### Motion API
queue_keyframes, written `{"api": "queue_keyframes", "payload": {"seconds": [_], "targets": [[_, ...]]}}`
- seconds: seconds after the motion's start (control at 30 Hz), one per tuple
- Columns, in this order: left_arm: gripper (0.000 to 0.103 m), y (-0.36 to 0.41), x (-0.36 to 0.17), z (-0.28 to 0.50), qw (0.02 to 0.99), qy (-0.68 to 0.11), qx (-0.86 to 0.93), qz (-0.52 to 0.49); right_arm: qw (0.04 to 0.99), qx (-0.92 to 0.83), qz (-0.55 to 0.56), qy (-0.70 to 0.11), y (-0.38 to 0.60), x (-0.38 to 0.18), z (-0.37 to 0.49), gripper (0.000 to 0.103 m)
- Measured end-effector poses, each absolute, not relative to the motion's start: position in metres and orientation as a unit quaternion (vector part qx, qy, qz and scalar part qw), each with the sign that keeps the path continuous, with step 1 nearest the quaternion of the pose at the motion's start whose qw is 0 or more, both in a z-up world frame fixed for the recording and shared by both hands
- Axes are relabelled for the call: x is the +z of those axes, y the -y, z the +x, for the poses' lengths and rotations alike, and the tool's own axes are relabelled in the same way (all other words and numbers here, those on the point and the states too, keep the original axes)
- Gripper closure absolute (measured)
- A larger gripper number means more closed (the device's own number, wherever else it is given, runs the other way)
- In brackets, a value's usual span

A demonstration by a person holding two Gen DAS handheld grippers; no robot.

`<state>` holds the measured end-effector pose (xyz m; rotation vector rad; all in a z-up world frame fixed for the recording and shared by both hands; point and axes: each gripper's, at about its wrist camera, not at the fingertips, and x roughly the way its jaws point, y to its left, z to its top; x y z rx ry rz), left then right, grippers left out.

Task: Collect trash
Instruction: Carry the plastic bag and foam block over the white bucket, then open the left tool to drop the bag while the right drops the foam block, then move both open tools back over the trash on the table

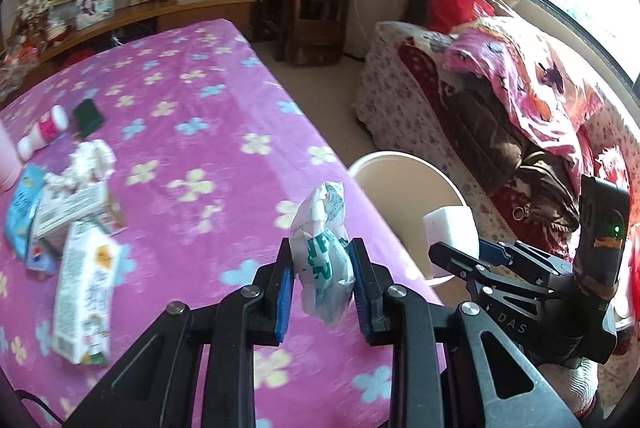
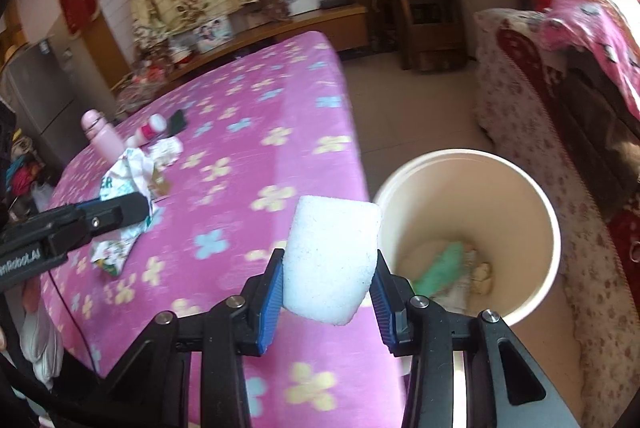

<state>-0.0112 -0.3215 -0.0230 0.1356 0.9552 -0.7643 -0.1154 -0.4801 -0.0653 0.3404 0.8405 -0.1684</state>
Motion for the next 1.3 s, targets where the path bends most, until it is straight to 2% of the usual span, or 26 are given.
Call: {"api": "queue_keyframes", "payload": {"seconds": [0.57,0.67,0.73,0.8,0.97,1.3], "targets": [[0.075,0.414,-0.052,-0.004,0.790,-0.473,-0.384,0.064,0.866,-0.166,0.210,-0.422,0.573,-0.100,-0.118,0.058],[0.067,0.421,-0.055,-0.002,0.788,-0.475,-0.387,0.060,0.865,-0.185,0.213,-0.415,0.581,-0.102,-0.119,0.053],[0.051,0.423,-0.055,-0.002,0.788,-0.473,-0.389,0.056,0.864,-0.194,0.223,-0.408,0.589,-0.102,-0.120,0.045],[0.049,0.423,-0.055,-0.002,0.787,-0.473,-0.393,0.049,0.862,-0.201,0.235,-0.402,0.596,-0.103,-0.120,0.036],[0.048,0.418,-0.055,-0.002,0.794,-0.468,-0.383,0.060,0.855,-0.208,0.253,-0.402,0.603,-0.109,-0.120,0.036],[0.048,0.393,-0.049,-0.006,0.804,-0.461,-0.371,0.057,0.866,-0.201,0.219,-0.402,0.581,-0.101,-0.121,0.036]]}}
